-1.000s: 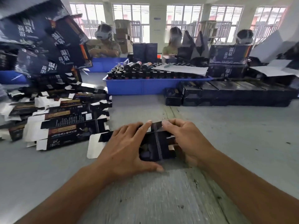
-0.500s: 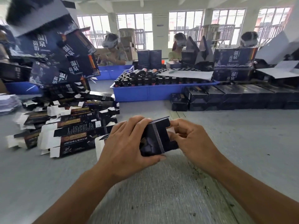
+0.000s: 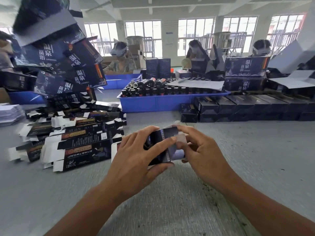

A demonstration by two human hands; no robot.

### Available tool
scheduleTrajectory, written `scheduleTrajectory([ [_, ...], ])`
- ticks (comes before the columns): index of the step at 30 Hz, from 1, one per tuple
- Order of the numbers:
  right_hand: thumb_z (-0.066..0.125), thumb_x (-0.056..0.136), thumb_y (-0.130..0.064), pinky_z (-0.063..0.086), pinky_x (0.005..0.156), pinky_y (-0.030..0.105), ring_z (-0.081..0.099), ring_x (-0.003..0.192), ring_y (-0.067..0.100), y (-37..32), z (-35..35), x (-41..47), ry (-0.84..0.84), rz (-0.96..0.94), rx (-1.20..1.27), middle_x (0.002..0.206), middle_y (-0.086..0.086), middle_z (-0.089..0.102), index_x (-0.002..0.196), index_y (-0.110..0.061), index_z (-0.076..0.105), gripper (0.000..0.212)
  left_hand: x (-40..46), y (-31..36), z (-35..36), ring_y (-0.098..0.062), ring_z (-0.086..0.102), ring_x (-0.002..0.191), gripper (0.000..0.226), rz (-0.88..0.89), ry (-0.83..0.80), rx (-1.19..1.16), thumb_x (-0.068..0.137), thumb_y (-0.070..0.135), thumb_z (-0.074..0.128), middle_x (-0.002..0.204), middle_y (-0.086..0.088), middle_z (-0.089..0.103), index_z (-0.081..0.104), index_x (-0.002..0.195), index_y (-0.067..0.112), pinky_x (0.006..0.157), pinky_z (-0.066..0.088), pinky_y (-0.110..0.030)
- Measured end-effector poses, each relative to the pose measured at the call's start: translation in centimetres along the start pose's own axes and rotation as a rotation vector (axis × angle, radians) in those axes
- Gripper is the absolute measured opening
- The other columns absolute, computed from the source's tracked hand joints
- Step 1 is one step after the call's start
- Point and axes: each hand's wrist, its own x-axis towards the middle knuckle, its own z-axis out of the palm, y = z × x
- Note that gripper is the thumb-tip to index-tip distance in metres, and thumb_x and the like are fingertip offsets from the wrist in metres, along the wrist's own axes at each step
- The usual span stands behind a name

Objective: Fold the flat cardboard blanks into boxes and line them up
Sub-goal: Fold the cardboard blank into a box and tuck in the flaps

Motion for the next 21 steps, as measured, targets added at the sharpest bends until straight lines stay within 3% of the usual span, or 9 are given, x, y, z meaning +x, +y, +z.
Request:
scheduleTrajectory([
  [4,0.063,0.098,-0.016,0.057,0.062,0.016,0.069,0.084,-0.006,-0.2,0.1,-0.3,0.035,-0.025,-0.023,0.093,-0.021,0.068,0.130,-0.047,0.059,0.046,0.1,-0.1,-0.2,-0.025,0.046,0.128,0.059,-0.027,0.000,-0.006,0.089,0.062,0.054,0.143,-0.006,0.048,0.045,0.142,0.036,0.105,0.041,-0.047],
  [7,0.063,0.098,-0.019,0.062,0.067,0.027,0.072,0.078,0.005,-0.4,0.3,-0.5,0.068,-0.036,-0.065,0.096,-0.009,0.071,0.136,-0.050,0.047,0.052,0.1,-0.1,-0.5,-0.023,0.042,0.129,0.060,-0.029,0.006,-0.013,0.083,0.055,0.064,0.143,-0.005,0.048,0.048,0.138,0.035,0.105,0.038,-0.044],
  [10,0.061,0.099,-0.023,0.060,0.069,0.023,0.070,0.077,0.005,-0.7,0.3,-0.7,0.081,-0.079,-0.153,0.093,-0.006,0.069,0.140,-0.056,0.036,0.059,0.1,0.1,-0.6,-0.029,0.050,0.128,0.062,-0.034,0.008,-0.019,0.079,0.049,0.068,0.145,-0.008,0.049,0.048,0.136,0.034,0.103,0.038,-0.045],
  [13,0.059,0.100,-0.021,0.059,0.066,0.022,0.068,0.076,0.002,-0.9,0.3,-0.8,0.085,-0.161,-0.258,0.090,-0.014,0.068,0.131,-0.047,0.052,0.042,0.1,0.2,-0.6,-0.034,0.056,0.125,0.065,-0.048,0.018,-0.025,0.078,0.046,0.070,0.145,-0.011,0.051,0.045,0.136,0.032,0.100,0.044,-0.048],
  [16,0.058,0.100,-0.017,0.057,0.080,0.022,0.064,0.089,-0.004,-0.8,0.3,-0.8,0.104,-0.191,-0.296,0.101,-0.020,0.068,0.126,-0.030,0.066,0.030,0.1,0.3,-0.5,-0.036,0.058,0.123,0.066,-0.054,0.026,-0.034,0.079,0.046,0.070,0.145,-0.013,0.052,0.043,0.136,0.027,0.095,0.051,-0.052],
  [18,0.058,0.100,-0.015,0.052,0.089,0.017,0.062,0.101,-0.005,-1.0,0.3,-0.7,0.101,-0.219,-0.330,0.112,-0.017,0.069,0.126,-0.024,0.068,0.029,0.2,0.4,-0.5,-0.036,0.059,0.122,0.066,-0.059,0.023,-0.026,0.080,0.049,0.066,0.145,-0.013,0.051,0.043,0.138,0.028,0.093,0.053,-0.052],
  [21,0.056,0.101,-0.021,0.048,0.092,0.013,0.060,0.105,-0.005,-1.3,0.2,-0.6,0.066,-0.207,-0.358,0.118,-0.016,0.068,0.130,-0.025,0.065,0.030,0.3,0.3,-0.6,-0.037,0.057,0.123,0.059,-0.048,0.010,0.001,0.087,0.054,0.050,0.147,-0.014,0.048,0.045,0.141,0.031,0.090,0.053,-0.050],
])
